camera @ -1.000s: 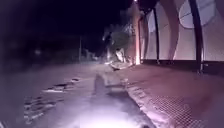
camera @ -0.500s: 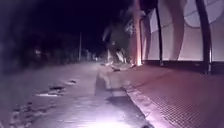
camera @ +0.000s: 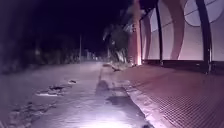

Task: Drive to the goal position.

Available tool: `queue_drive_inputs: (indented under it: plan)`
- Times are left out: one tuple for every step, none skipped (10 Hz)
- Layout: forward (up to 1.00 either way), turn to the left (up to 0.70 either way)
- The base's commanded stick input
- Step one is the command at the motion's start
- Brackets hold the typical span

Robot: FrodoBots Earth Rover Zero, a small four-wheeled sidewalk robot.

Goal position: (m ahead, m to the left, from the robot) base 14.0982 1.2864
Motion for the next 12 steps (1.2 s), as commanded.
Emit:
queue_drive_inputs:
  plan:
    - [0.7,0.0]
    - [0.7,0.0]
    - [0.7,0.0]
    - [0.7,0.0]
    - [0.7,0.0]
    - [0.7,0.0]
    - [0.7,0.0]
    - [0.7,0.0]
    - [0.44,0.0]
    - [0.09,0.0]
    - [0.0,0.0]
    - [0.0,0.0]
